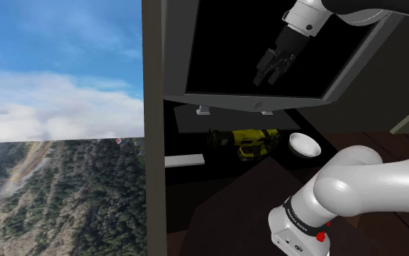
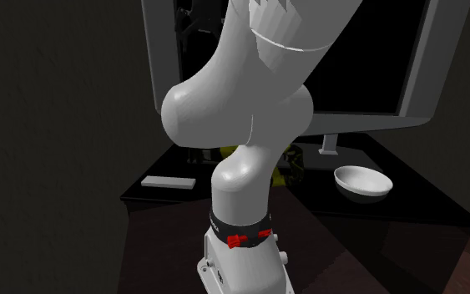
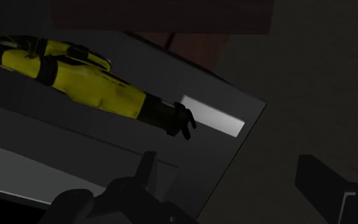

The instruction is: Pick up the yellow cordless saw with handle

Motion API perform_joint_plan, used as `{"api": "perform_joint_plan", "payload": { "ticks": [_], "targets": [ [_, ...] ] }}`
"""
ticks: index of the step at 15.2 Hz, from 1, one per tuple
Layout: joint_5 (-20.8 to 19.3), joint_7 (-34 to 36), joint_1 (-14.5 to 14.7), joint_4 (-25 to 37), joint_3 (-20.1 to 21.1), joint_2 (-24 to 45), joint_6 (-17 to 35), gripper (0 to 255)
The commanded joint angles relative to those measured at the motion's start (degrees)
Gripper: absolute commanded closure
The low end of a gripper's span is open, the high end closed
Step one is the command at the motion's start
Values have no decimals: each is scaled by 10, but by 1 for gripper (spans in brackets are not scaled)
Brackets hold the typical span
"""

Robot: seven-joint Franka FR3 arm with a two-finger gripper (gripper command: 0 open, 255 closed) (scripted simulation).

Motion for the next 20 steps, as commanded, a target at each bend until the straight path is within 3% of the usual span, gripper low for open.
{"api": "perform_joint_plan", "payload": {
  "ticks": [1,11,20],
  "targets": [
    [0,0,0,0,0,0,0,0],
    [-81,-277,48,-109,-92,79,131,0],
    [-145,-517,87,-140,-172,241,289,0]
  ]
}}
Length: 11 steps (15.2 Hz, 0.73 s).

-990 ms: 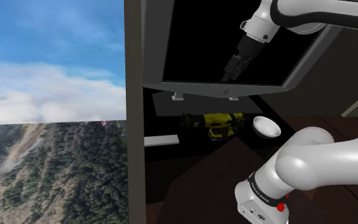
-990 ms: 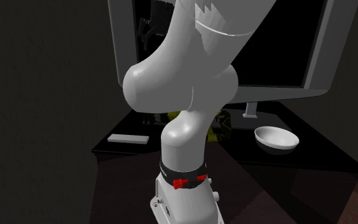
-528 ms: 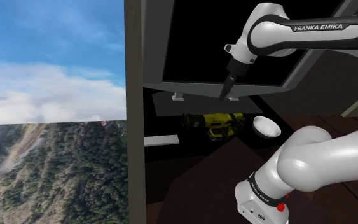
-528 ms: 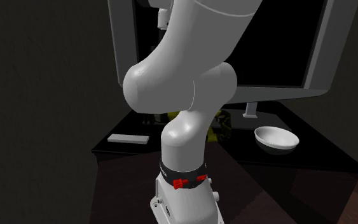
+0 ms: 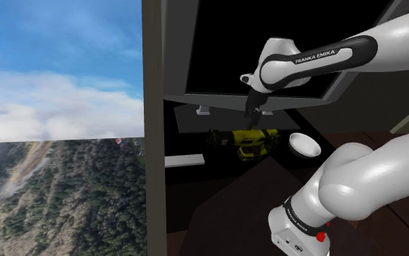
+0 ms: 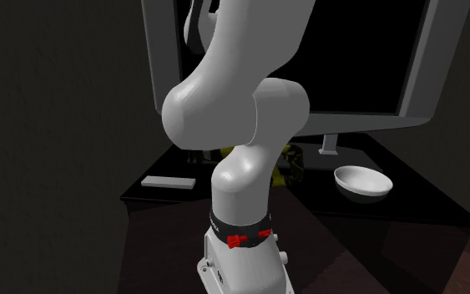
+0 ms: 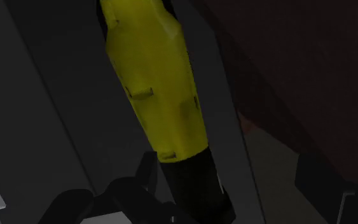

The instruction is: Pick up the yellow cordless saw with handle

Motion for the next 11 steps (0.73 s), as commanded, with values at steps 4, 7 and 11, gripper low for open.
{"api": "perform_joint_plan", "payload": {
  "ticks": [4,7,11],
  "targets": [
    [-17,-136,24,5,-36,116,98,0],
    [-14,-167,29,7,-42,152,129,0],
    [0,-177,33,0,-46,186,168,0]
  ]
}}
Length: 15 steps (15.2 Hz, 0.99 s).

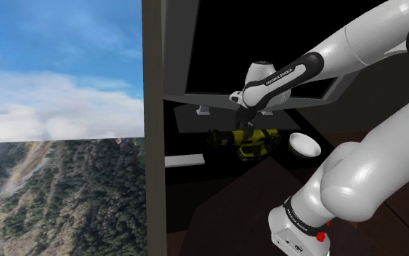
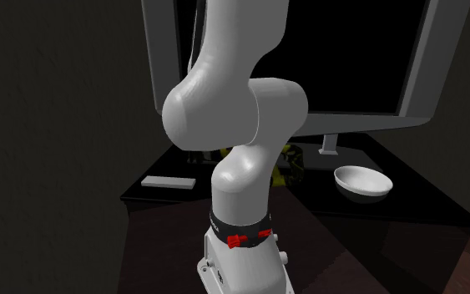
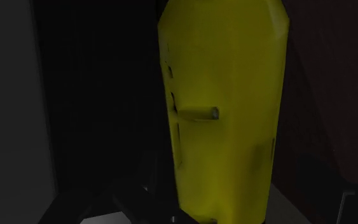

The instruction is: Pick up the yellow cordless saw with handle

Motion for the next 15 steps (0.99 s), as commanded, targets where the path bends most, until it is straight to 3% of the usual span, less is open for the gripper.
{"api": "perform_joint_plan", "payload": {
  "ticks": [1,4,5,15],
  "targets": [
    [9,-4,3,-3,0,19,22,0],
    [16,-10,5,-5,-1,33,37,0],
    [17,-10,4,-5,-1,35,38,255],
    [12,-6,4,-4,-1,24,27,255]
  ]
}}
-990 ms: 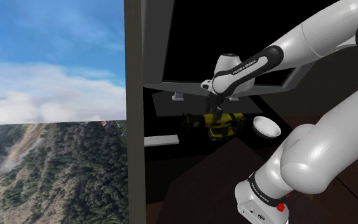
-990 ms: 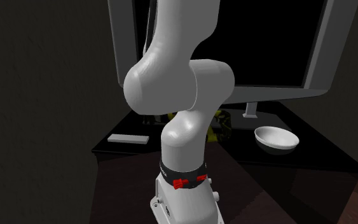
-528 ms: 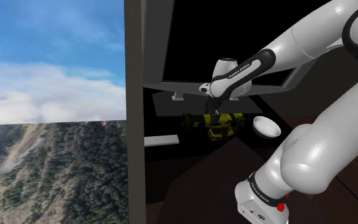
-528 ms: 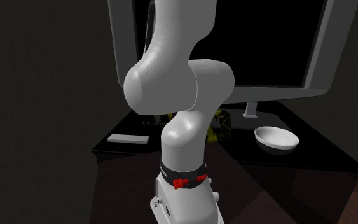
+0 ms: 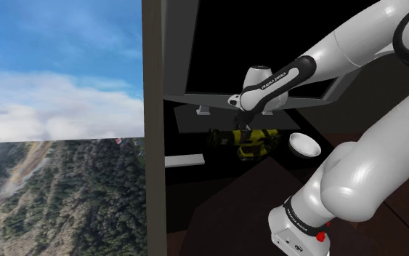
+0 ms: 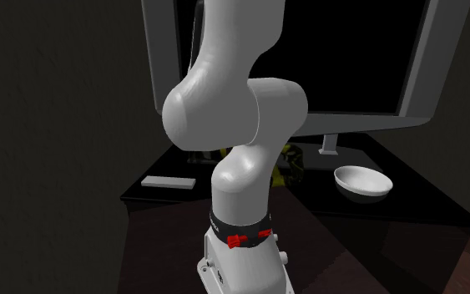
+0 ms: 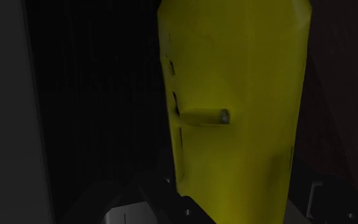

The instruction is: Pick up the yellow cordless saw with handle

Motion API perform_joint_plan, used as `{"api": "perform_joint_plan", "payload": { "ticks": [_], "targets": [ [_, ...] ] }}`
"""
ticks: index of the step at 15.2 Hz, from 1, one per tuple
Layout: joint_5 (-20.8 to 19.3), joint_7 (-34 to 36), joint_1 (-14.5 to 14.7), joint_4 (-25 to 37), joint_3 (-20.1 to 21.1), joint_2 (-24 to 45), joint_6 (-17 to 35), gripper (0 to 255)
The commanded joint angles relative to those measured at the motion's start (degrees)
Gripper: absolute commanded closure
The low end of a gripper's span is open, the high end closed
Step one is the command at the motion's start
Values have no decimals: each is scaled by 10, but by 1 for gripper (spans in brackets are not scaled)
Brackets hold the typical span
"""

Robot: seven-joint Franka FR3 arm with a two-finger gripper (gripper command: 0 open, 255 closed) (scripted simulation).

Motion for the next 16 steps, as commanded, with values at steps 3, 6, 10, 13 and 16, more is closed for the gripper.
{"api": "perform_joint_plan", "payload": {
  "ticks": [3,6,10,13,16],
  "targets": [
    [-15,10,-3,4,2,-31,-34,255],
    [-24,17,-5,9,4,-56,-63,255],
    [-34,24,-8,19,9,-87,-102,255],
    [-38,28,-10,27,12,-108,-130,255],
    [-40,29,-11,30,14,-115,-141,255]
  ]
}}
